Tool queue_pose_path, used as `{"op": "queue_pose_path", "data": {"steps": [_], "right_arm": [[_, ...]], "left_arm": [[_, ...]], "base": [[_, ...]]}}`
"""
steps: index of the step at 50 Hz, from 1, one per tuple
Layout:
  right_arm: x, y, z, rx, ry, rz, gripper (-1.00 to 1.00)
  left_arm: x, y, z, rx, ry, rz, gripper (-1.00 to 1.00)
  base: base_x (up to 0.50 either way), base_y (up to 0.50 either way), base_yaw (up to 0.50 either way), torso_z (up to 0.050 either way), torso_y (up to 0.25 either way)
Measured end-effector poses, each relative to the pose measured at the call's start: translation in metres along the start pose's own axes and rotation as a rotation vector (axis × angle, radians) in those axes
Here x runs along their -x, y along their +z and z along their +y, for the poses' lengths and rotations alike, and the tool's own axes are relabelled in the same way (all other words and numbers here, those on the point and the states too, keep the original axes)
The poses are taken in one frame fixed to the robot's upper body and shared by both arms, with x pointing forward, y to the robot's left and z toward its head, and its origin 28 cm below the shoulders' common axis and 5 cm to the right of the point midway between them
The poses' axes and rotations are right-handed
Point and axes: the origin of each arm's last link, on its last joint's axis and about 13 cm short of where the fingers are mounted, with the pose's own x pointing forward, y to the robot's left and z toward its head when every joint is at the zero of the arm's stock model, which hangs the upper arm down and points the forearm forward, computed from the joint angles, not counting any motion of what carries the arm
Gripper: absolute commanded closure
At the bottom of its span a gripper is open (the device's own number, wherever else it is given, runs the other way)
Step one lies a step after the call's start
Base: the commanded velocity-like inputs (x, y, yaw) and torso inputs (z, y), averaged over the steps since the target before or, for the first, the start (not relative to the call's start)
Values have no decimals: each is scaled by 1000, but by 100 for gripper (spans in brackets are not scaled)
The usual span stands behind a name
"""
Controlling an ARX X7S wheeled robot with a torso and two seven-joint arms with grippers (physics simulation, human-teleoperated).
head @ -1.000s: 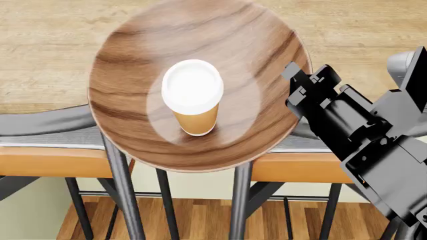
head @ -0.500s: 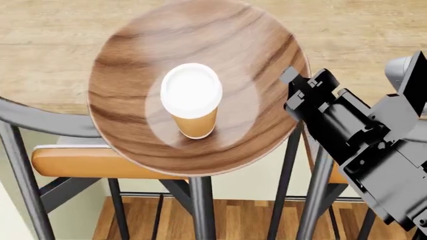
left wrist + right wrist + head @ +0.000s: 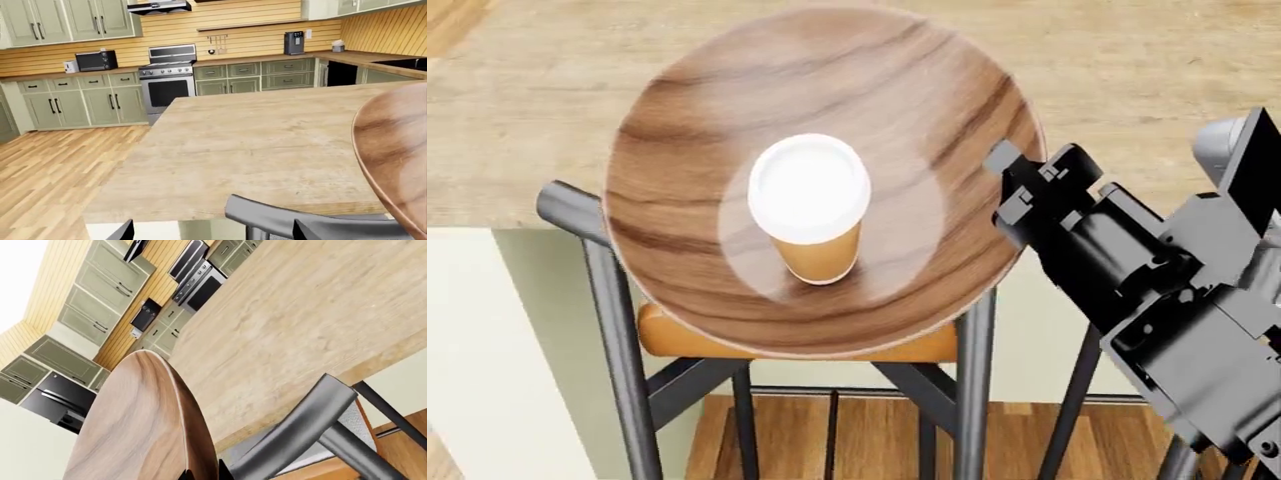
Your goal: Place the cup inside the bowl on the dining table and move the bowl to any counter.
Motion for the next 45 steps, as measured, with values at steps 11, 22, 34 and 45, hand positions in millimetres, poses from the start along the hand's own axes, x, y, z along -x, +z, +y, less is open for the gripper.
{"op": "queue_pose_path", "data": {"steps": [11, 22, 34, 45], "right_arm": [[0, -1, -1, -2, -1, 0, 100], [1, -2, -1, -4, -1, 0, 100], [2, -2, -2, -4, -3, -1, 100], [3, -2, -3, -6, -6, 0, 100]], "left_arm": [[0, 0, 0, 0, 0, 0, -100], [1, -1, 0, 2, 0, 0, -100], [1, -1, 0, 2, 1, 1, -100], [1, 0, 1, 1, 1, -2, -100]], "base": [[0, 470, 0, 0, 0], [0, 470, 0, 0, 0], [0, 471, 0, 1, 0], [0, 469, 0, 0, 1]]}}
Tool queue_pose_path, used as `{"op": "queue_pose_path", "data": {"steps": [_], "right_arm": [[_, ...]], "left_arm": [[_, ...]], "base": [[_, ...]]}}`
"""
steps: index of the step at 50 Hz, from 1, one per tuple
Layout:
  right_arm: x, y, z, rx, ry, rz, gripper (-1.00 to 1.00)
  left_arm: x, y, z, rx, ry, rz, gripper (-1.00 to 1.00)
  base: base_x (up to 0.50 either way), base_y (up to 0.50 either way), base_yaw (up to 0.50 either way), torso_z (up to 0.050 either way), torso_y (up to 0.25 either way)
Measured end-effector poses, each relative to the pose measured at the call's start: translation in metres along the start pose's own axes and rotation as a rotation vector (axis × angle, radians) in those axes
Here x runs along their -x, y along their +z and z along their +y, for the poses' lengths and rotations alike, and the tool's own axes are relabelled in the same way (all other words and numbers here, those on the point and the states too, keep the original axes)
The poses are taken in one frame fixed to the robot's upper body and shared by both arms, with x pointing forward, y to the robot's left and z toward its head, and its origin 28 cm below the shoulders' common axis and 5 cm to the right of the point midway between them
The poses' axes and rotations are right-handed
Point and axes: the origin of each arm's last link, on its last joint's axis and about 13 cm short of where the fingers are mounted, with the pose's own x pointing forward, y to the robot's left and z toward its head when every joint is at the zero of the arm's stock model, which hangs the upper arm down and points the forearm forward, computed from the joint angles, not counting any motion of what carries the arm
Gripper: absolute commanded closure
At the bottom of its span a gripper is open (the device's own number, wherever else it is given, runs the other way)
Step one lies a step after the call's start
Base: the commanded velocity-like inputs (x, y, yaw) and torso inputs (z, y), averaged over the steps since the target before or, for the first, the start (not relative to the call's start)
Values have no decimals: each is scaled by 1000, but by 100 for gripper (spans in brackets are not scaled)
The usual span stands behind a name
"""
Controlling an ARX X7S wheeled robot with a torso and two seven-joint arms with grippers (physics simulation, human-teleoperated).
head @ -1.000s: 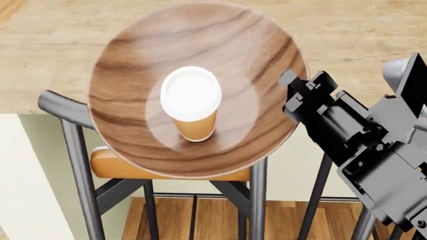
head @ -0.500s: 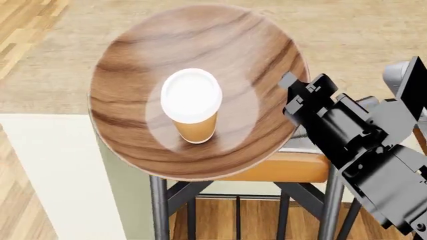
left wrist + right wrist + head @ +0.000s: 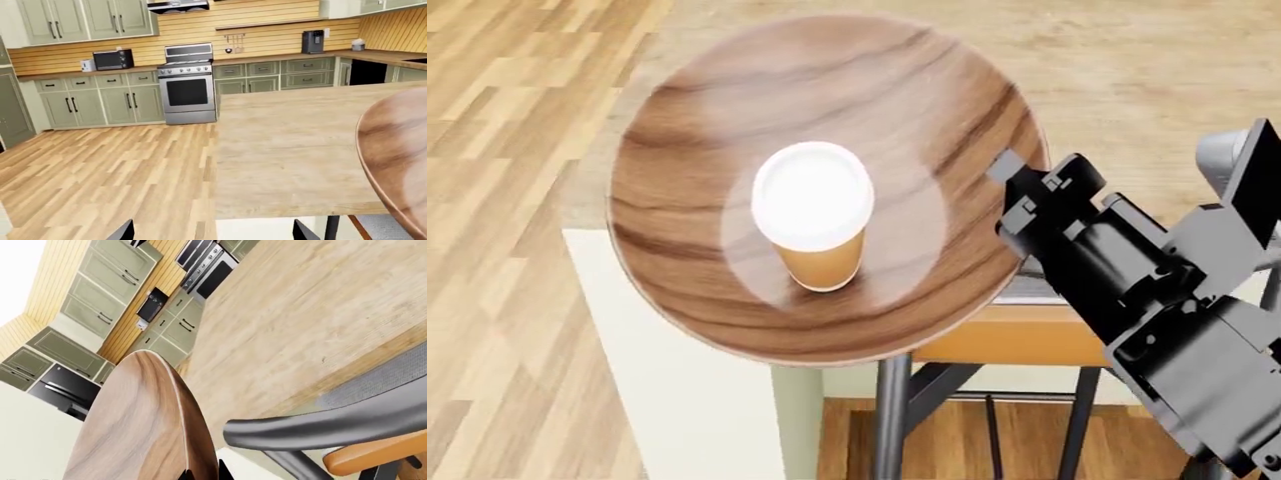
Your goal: Place the cup inside the bowl on the dining table and move the bowl to any counter.
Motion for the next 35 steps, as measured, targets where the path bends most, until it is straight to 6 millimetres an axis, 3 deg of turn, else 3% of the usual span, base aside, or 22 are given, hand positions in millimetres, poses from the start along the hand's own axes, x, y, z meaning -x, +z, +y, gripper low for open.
{"op": "queue_pose_path", "data": {"steps": [35], "right_arm": [[2, -2, -2, 5, 5, 2, 100]], "left_arm": [[-1, -1, -1, 0, -5, -2, -100]], "base": [[0, 470, 0, 0, 0]]}}
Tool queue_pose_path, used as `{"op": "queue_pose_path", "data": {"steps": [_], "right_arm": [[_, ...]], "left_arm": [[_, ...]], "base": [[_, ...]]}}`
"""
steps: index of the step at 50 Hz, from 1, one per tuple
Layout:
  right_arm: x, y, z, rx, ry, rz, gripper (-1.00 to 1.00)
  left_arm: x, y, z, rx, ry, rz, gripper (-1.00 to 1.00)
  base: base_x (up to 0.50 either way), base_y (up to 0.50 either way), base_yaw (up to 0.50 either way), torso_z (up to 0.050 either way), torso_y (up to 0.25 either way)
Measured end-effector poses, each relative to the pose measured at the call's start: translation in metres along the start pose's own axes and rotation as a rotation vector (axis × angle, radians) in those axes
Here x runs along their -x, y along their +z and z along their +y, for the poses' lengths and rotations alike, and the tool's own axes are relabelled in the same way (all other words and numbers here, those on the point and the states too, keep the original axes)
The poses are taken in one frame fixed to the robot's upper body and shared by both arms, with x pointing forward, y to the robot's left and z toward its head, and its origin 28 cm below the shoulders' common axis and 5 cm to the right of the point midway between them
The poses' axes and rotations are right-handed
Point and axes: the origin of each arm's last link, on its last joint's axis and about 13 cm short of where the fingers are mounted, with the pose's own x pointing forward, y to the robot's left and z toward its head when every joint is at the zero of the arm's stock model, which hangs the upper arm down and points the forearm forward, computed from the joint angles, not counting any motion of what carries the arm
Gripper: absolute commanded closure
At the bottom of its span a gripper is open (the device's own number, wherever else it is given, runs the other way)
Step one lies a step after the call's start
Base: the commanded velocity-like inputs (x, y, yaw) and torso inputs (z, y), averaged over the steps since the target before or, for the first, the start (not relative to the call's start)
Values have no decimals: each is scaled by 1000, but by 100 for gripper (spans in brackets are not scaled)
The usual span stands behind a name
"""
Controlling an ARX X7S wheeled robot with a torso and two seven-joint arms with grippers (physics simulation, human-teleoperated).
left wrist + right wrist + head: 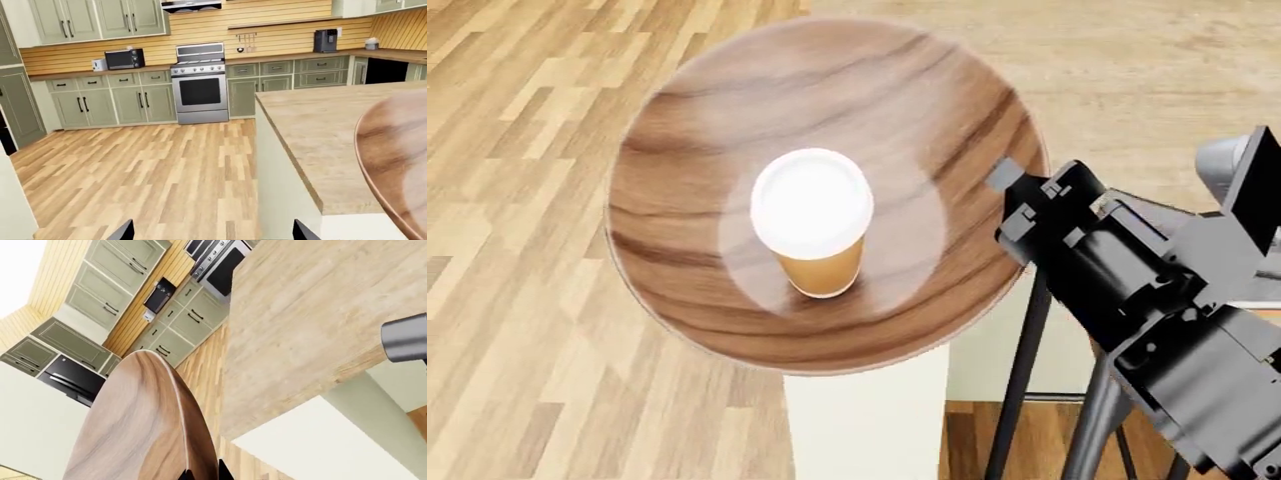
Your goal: Place the cup inside the bowl on the dining table and move the bowl to any counter.
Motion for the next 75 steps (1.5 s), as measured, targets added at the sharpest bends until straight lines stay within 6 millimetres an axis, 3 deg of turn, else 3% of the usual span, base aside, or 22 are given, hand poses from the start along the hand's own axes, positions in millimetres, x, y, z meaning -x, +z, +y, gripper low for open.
{"op": "queue_pose_path", "data": {"steps": [53, 75], "right_arm": [[-2, -5, -4, 14, -13, -21, 100], [-4, -10, -4, 19, 7, -29, 100]], "left_arm": [[0, -2, 0, 6, -1, 2, -100], [0, -4, 0, 6, 0, 2, -100]], "base": [[24, 469, 0, 0, 0], [259, 362, 0, 0, 0]]}}
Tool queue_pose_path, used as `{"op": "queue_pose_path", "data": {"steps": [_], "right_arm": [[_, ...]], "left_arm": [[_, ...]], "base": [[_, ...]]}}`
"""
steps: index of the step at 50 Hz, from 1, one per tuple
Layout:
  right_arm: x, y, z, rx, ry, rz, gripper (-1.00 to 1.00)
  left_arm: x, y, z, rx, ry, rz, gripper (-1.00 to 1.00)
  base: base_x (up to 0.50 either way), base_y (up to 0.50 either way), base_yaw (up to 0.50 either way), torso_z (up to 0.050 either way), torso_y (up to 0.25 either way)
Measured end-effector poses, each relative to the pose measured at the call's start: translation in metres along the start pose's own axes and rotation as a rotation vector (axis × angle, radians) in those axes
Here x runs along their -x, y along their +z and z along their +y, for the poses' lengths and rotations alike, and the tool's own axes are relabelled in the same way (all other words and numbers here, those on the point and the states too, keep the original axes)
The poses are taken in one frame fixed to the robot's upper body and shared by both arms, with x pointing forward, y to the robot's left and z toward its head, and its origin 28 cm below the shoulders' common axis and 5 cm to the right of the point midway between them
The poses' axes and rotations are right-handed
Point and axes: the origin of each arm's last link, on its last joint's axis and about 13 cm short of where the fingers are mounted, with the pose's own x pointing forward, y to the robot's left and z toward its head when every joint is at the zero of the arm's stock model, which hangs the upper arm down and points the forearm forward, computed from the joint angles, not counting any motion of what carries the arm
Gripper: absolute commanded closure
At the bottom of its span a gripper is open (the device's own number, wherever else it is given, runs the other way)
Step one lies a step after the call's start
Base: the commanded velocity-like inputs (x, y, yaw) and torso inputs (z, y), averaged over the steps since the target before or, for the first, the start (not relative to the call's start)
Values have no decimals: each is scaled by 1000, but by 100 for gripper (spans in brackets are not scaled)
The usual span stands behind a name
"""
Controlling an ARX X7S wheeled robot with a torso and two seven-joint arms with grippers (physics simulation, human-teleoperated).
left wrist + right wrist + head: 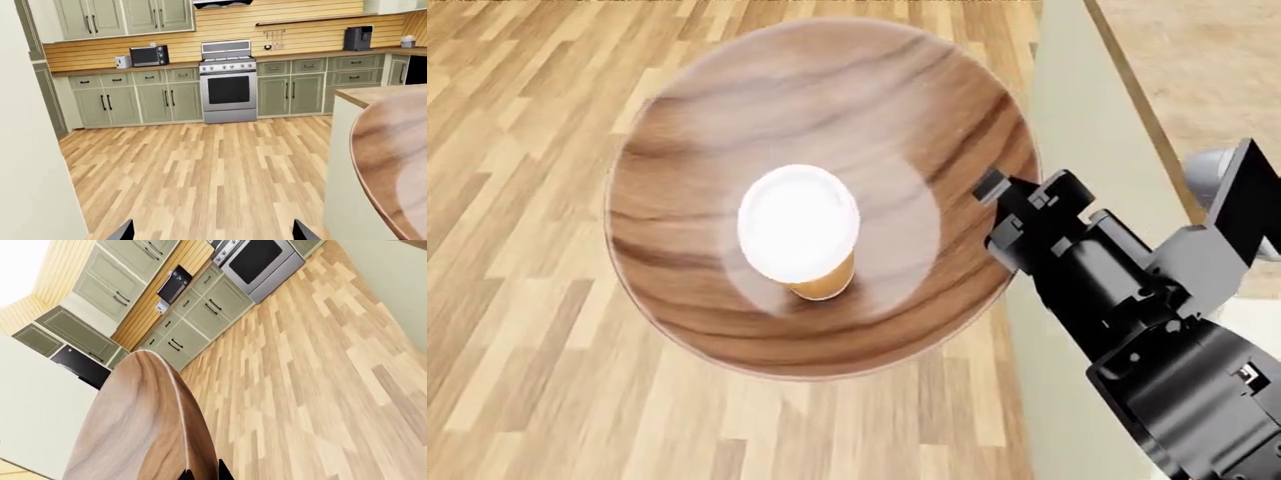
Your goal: Place the cup inside the bowl on the dining table and move the bowl to any counter.
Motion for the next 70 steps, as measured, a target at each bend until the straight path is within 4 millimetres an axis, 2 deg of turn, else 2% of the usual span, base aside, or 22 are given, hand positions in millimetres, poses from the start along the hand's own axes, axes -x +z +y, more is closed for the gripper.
{"op": "queue_pose_path", "data": {"steps": [21, 43, 70], "right_arm": [[-3, -2, 1, -4, -2, -10, 100], [-5, -4, 2, 0, -11, -19, 100], [-7, -4, 2, 10, -15, -31, 100]], "left_arm": [[0, -2, -1, 6, -3, 2, -100], [1, -3, 1, 9, -3, 3, -100], [2, -3, 3, 13, -1, 0, -100]], "base": [[436, 13, 0, 0, 1], [500, 226, 0, 0, 1], [500, 91, 0, 0, 2]]}}
